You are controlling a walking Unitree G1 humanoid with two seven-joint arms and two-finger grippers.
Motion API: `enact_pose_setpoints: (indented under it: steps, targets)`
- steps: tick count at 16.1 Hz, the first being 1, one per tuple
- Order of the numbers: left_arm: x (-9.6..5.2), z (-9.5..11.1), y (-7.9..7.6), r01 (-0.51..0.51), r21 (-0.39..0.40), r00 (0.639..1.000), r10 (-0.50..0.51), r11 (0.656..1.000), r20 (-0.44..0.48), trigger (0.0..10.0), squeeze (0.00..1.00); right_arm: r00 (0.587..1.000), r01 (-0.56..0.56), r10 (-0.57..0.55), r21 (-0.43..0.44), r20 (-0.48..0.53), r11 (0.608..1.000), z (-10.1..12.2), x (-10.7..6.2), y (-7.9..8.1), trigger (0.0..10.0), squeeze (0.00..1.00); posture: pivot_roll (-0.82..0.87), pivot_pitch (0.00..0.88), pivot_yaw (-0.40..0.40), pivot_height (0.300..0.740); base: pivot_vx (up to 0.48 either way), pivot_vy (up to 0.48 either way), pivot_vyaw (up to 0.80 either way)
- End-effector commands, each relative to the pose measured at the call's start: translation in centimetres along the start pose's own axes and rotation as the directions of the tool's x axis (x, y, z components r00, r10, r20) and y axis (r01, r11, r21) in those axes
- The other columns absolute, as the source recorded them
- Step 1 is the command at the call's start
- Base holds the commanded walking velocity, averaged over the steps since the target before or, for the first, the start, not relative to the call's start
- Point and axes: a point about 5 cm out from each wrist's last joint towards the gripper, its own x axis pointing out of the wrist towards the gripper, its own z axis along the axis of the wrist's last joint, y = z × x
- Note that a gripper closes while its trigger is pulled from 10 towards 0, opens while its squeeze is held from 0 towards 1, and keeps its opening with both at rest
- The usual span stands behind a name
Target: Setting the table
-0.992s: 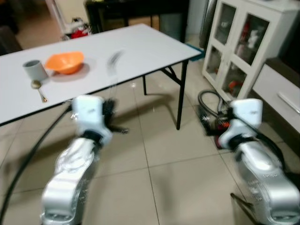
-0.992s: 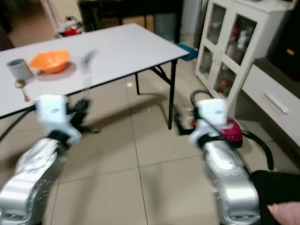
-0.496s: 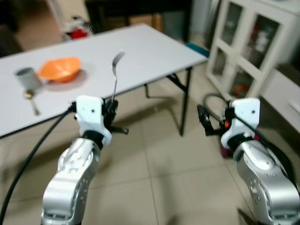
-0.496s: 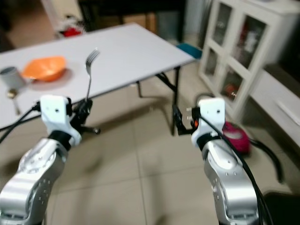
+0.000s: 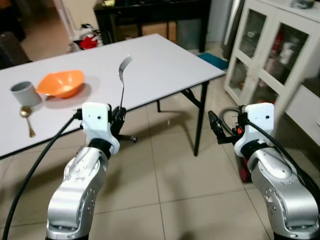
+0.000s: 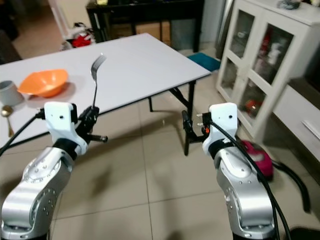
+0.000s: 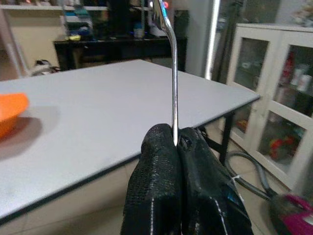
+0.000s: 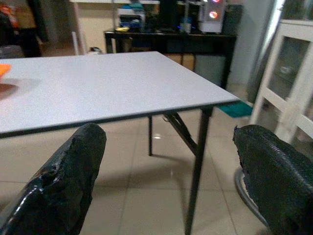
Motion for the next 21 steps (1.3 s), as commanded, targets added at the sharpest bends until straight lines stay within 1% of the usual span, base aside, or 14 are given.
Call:
enact_pose_setpoints:
  steps: [1,4,6,8,11,12,13,14,15,16,18,20,21]
  targets:
    - [0.0,-0.1,0.8,-0.027,0.013,1.0,0.027,1.0,-0.006,10.0,0.0,0.999,-0.045,0.045,0.011,0.003,0.999,0.3,0.2,0.9,10.0,0.0,-0.06,0.012,0.041,0.74,0.371,0.0,0.0]
    - [-0.1,-0.5,0.6,-0.023,0.009,0.999,0.023,1.0,-0.027,10.0,0.0,0.998,-0.056,0.056,0.014,-0.009,0.998,0.2,0.1,1.0,10.0,0.0,-0.06,0.03,0.033,0.74,0.374,0.0,0.0]
    - [-0.5,-1.0,0.7,-0.043,-0.009,0.998,0.043,0.999,-0.046,10.0,0.0,0.997,-0.069,0.07,0.015,-0.013,0.997,0.2,0.2,1.2,10.0,0.0,-0.06,0.039,0.03,0.74,0.373,0.0,0.0]
    - [-0.8,-1.2,0.8,-0.045,-0.005,0.998,0.045,0.999,-0.054,10.0,0.0,0.995,-0.098,0.098,-0.016,-0.013,0.995,0.3,0.3,1.6,10.0,0.0,-0.05,0.045,0.031,0.74,0.371,0.0,0.0]
    - [-0.8,-1.1,0.9,-0.049,0.003,0.997,0.049,0.999,-0.058,10.0,0.0,0.993,-0.114,0.114,-0.028,-0.017,0.993,0.3,0.2,1.8,10.0,0.0,-0.05,0.049,0.032,0.74,0.364,0.0,0.8]
    - [-0.8,-1.1,0.8,-0.047,0.006,0.997,0.048,0.999,-0.058,10.0,0.0,0.993,-0.114,0.114,-0.017,-0.019,0.993,0.3,0.2,1.9,10.0,0.0,-0.05,0.054,0.03,0.74,0.356,0.0,0.8]
    - [-0.9,-1.1,0.8,-0.046,0.006,0.997,0.046,0.999,-0.058,10.0,0.0,0.993,-0.115,0.115,-0.002,-0.02,0.993,0.3,0.2,1.9,10.0,0.0,-0.05,0.055,0.03,0.74,0.352,0.0,0.0]
    - [-0.9,-1.1,0.8,-0.044,0.007,0.997,0.044,0.999,-0.057,10.0,0.0,0.993,-0.115,0.116,0.027,-0.021,0.993,0.2,0.2,1.9,10.0,0.0,-0.05,0.055,0.031,0.74,0.349,0.0,0.0]
    - [-1.0,-1.1,0.7,-0.039,0.006,0.998,0.039,0.999,-0.057,10.0,0.0,0.991,-0.133,0.135,0.076,-0.021,0.988,0.1,0.3,2.0,10.0,0.0,-0.05,0.056,0.032,0.74,0.349,0.0,0.0]
    - [-1.0,-1.0,0.7,-0.03,0.0,0.998,0.03,1.0,-0.05,10.0,0.0,0.983,-0.178,0.182,0.166,-0.009,0.97,0.3,0.7,2.5,10.0,0.0,-0.05,0.054,0.036,0.74,0.349,0.0,0.0]
    - [-0.8,-0.8,0.5,-0.007,-0.011,0.999,0.007,1.0,-0.034,10.0,0.0,0.973,-0.228,0.23,0.278,0.024,0.933,0.8,1.4,2.7,10.0,0.0,-0.04,0.049,0.038,0.74,0.332,0.0,0.0]
    - [-0.3,-0.3,0.3,0.036,-0.065,0.999,-0.037,0.997,-0.009,10.0,0.0,0.943,-0.328,0.325,0.352,0.07,0.877,1.6,2.5,3.4,10.0,0.0,-0.04,0.043,0.053,0.74,0.142,0.0,0.0]
    - [-0.2,-0.2,0.2,0.047,-0.075,0.999,-0.048,0.996,-0.008,10.0,0.0,0.934,-0.354,0.349,0.365,0.081,0.861,1.8,2.7,3.7,10.0,0.0,-0.04,0.043,0.053,0.74,0.0,0.0,0.0]
